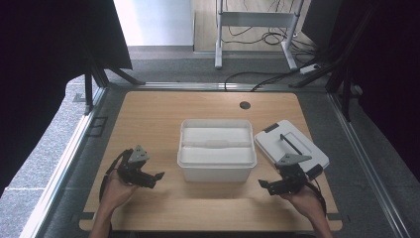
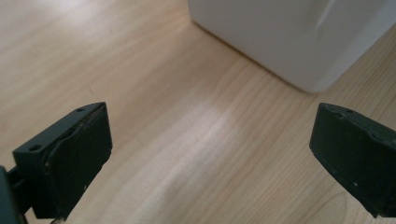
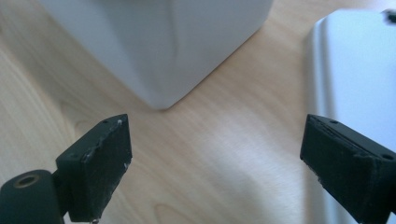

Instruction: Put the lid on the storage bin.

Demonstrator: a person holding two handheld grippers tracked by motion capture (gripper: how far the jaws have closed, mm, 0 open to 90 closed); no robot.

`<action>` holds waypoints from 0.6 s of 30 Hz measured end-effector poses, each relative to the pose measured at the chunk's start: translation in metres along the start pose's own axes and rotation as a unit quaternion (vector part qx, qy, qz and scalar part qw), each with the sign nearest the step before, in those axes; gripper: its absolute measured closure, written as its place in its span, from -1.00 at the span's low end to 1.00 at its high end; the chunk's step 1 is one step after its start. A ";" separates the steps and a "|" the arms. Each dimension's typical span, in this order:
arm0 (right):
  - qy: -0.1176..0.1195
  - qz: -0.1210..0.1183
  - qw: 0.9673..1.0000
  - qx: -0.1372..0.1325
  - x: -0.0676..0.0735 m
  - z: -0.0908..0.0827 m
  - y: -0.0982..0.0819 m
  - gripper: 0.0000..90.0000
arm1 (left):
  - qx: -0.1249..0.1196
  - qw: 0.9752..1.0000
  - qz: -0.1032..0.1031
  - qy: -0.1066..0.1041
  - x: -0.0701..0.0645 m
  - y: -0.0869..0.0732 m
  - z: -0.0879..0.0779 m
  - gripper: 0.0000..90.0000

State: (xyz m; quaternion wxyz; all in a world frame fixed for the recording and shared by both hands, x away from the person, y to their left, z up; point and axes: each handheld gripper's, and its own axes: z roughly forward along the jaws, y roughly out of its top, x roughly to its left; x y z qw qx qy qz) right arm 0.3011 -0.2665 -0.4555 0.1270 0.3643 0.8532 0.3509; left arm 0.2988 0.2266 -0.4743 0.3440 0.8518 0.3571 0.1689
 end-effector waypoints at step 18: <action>-0.083 0.020 0.996 0.022 -0.068 -0.014 0.047 -0.54 | 0.023 0.999 -0.025 0.002 -0.014 -0.035 0.032 -1.00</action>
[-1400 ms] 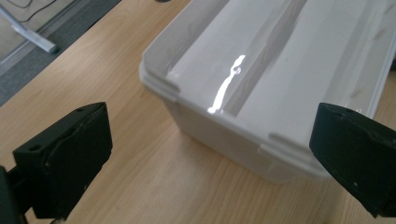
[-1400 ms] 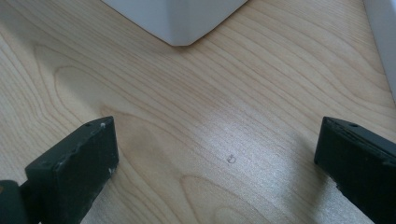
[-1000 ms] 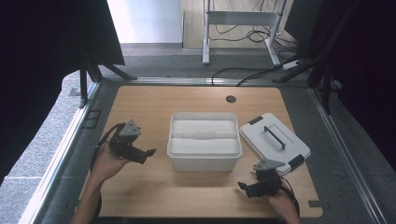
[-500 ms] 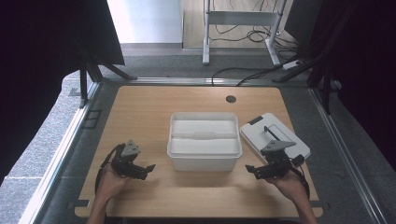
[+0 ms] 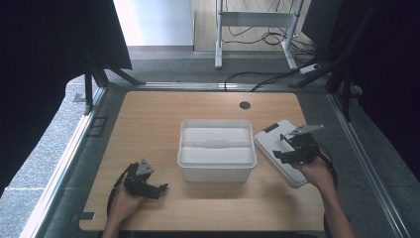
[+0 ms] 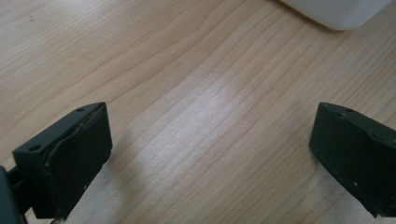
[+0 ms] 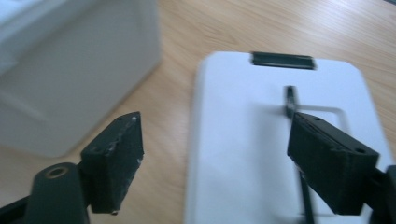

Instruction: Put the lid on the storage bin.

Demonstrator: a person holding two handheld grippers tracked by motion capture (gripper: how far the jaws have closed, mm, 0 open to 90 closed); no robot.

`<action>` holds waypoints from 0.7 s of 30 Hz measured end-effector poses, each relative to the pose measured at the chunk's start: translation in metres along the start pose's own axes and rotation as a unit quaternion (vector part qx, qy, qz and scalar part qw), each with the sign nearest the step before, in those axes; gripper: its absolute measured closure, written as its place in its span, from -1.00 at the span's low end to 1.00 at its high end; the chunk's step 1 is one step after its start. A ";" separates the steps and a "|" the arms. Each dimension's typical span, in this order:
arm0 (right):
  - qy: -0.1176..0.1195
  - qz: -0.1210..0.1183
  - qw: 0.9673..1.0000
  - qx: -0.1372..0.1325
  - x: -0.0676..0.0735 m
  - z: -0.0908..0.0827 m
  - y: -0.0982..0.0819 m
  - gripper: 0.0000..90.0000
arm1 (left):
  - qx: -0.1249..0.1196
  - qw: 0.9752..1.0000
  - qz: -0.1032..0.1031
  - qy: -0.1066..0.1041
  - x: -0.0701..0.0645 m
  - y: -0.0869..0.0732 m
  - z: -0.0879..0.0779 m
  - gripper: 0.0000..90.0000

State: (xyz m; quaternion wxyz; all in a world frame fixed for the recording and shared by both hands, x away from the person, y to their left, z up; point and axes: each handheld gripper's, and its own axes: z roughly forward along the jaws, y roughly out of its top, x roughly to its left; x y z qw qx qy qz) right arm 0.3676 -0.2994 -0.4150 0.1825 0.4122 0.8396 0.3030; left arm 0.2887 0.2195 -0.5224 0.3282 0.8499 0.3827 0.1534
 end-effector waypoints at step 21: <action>-0.024 -0.004 0.994 0.109 -0.055 0.042 0.002 0.88 | 0.009 1.000 -0.015 -0.015 0.003 0.000 0.001 -1.00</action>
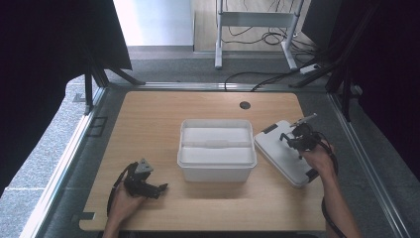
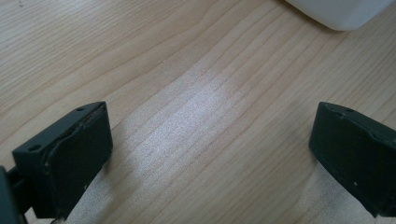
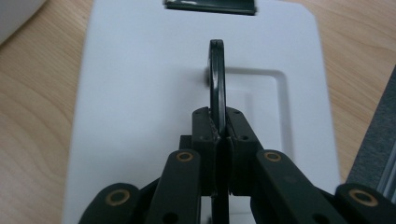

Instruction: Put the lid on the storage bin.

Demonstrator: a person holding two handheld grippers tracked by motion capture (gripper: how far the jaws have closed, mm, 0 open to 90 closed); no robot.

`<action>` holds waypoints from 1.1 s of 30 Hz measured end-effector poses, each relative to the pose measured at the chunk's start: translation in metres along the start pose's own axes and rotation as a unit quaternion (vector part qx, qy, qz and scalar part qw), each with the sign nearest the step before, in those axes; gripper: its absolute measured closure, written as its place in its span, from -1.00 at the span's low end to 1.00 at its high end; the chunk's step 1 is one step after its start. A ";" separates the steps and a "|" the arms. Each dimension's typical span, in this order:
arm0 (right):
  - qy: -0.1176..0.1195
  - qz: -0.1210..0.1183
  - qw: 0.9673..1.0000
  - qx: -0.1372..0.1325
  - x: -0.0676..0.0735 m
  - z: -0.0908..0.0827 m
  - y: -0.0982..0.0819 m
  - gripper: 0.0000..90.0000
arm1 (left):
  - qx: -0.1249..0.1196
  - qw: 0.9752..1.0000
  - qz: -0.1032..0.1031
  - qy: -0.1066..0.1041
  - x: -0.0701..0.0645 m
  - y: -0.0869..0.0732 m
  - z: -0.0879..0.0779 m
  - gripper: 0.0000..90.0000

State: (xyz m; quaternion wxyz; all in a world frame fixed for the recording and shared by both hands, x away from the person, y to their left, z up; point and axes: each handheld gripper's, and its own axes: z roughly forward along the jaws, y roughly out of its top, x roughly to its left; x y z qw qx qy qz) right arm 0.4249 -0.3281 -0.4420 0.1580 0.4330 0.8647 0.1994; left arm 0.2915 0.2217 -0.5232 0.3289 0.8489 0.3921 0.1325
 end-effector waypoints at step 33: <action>0.087 -0.134 0.982 -0.101 0.006 -0.168 0.052 0.88 | -0.003 1.000 0.011 -0.008 -0.001 0.000 0.000 -0.98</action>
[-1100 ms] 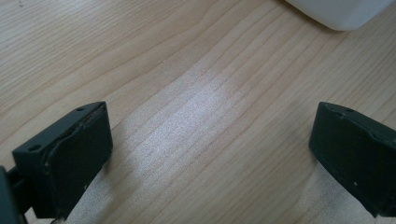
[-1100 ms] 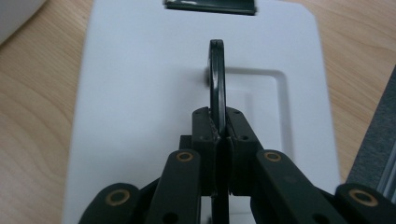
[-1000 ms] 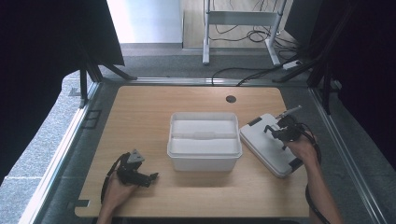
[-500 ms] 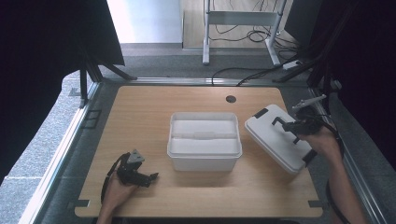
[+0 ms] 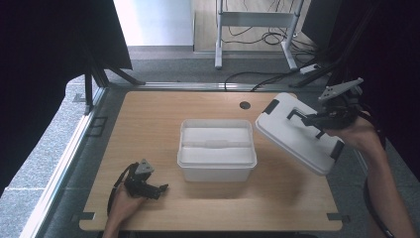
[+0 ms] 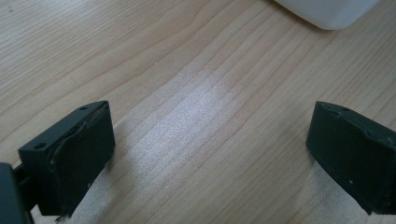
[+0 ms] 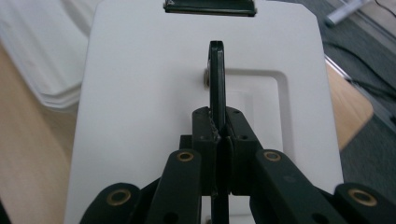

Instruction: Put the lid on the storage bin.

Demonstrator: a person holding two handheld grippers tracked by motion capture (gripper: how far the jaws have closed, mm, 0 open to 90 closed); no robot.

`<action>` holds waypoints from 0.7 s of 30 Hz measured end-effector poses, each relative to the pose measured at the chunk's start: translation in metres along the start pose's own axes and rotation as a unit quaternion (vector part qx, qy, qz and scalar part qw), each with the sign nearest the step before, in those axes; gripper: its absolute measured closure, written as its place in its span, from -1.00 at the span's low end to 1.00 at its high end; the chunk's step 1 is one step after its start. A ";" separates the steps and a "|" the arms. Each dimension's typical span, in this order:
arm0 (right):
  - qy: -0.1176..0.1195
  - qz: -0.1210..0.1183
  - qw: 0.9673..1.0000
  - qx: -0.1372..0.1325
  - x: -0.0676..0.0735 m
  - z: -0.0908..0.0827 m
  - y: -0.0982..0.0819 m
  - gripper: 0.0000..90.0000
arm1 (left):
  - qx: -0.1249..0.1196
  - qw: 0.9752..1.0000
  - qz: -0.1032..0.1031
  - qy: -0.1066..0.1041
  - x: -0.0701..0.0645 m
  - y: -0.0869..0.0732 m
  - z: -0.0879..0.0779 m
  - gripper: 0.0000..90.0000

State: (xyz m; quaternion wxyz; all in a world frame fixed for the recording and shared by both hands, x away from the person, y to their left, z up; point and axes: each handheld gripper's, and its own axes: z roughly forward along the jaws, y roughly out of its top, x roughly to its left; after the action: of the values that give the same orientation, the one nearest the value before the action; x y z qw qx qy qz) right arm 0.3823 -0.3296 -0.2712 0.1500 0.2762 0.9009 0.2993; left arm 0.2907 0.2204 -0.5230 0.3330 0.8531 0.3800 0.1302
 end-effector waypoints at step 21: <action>0.141 -0.199 0.970 -0.001 0.085 0.080 0.114 0.88 | 0.000 1.000 0.000 -0.003 -0.001 0.000 0.000 -0.96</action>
State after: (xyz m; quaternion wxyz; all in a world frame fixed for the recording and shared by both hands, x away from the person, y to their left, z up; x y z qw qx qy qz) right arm 0.3956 -0.1670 -0.2707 0.0781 0.0465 0.9494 0.3007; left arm 0.2899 0.2203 -0.5228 0.3344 0.8534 0.3788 0.1279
